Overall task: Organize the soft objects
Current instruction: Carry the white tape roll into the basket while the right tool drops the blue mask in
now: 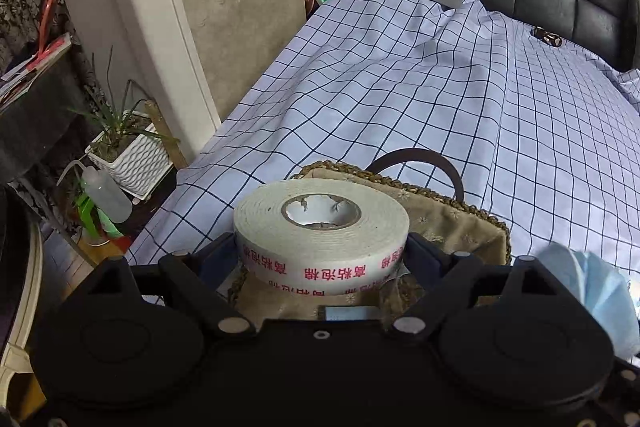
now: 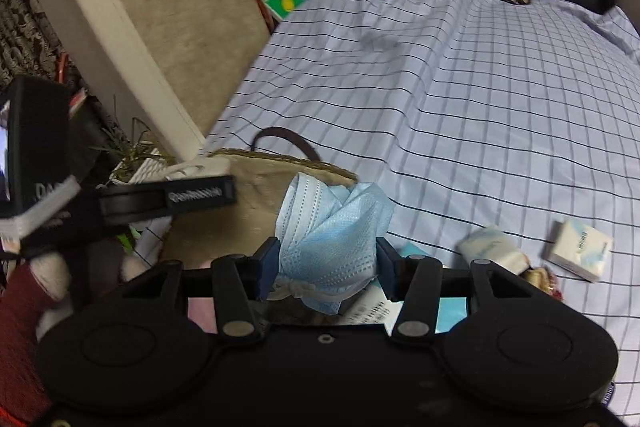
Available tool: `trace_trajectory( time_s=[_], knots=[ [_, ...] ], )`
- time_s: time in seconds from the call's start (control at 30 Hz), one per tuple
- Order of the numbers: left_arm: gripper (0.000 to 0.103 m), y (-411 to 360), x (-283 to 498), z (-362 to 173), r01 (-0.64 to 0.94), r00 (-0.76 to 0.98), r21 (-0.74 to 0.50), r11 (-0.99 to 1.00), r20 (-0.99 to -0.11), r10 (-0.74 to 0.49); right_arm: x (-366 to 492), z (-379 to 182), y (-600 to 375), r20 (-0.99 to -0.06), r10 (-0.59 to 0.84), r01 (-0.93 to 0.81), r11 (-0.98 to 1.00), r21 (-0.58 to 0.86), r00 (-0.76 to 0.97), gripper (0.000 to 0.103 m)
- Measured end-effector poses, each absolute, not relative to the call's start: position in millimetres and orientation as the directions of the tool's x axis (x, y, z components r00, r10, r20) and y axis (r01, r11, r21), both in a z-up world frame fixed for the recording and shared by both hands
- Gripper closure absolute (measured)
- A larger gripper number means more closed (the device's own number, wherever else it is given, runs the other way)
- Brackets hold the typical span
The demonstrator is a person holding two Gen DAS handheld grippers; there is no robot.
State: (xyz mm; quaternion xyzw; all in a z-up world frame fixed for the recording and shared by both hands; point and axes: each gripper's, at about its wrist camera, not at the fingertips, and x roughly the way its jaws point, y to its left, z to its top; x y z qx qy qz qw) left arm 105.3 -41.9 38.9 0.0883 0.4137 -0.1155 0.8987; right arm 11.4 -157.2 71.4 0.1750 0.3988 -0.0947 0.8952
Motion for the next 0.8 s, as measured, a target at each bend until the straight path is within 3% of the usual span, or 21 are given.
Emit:
trace_trajectory(
  time_s=[0.37,0.47,0.8],
  knots=[
    [0.016,-24.8,111.6,35.5,0.293,0.605,0.068,0.954,-0.785,-0.130,44.7,62.4,-169.1,-0.741,-0.047,0.382,0.877,0.290,0.670,0.051],
    [0.011,-23.8,110.6,35.8,0.299,0.603,0.062,0.952,-0.786,-0.139,50.3,61.4,-172.1,-0.724,-0.037,0.376,0.872,0.313,0.689,0.036],
    [0.008,-26.8,108.7,36.8,0.308,0.609,0.075,0.949,-0.781,-0.136,48.9,57.8,-180.8,-0.729,-0.070,0.408,0.863,0.298,0.681,0.036]
  ],
)
